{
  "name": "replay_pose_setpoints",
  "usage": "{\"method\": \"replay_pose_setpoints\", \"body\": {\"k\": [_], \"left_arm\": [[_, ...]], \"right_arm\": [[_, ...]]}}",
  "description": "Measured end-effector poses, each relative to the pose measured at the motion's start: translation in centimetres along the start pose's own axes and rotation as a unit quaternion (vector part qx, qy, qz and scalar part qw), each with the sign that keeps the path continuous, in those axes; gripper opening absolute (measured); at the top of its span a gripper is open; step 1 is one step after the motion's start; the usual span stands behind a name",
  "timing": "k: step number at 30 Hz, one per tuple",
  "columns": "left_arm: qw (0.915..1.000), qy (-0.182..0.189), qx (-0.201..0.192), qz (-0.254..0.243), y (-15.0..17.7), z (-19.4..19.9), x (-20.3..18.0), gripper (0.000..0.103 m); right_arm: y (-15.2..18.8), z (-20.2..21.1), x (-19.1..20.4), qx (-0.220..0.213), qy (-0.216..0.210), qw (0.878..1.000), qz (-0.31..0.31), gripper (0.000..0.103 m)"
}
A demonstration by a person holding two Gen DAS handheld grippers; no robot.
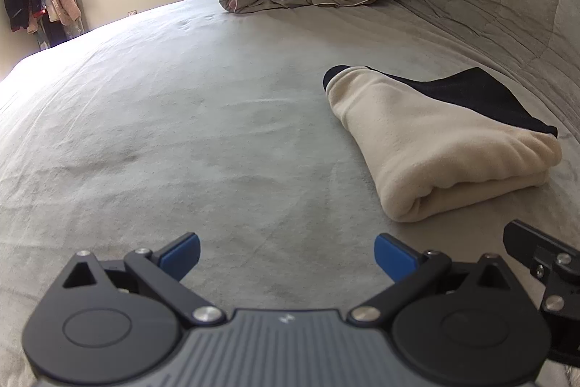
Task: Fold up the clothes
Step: 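Open both grippers and lift them away from the folded bundle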
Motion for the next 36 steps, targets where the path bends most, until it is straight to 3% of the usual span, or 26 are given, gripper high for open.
{"method": "replay_pose_setpoints", "body": {"k": [36], "left_arm": [[0.9990,0.045,-0.003,0.004,-0.04,0.41,-0.74,0.102]], "right_arm": [[-0.45,0.48,-0.08,-0.002,0.037,0.999,0.018,0.103]]}}
Point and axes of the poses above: each gripper's, at about its wrist camera, not at the fingertips, and z roughly against the way its jaws point, x to its left, y to its underside, the point moved 7 cm from there along -z, roughly the way its jaws point, and after that the axes turned 3 degrees about -y, right-handed, at the moved point
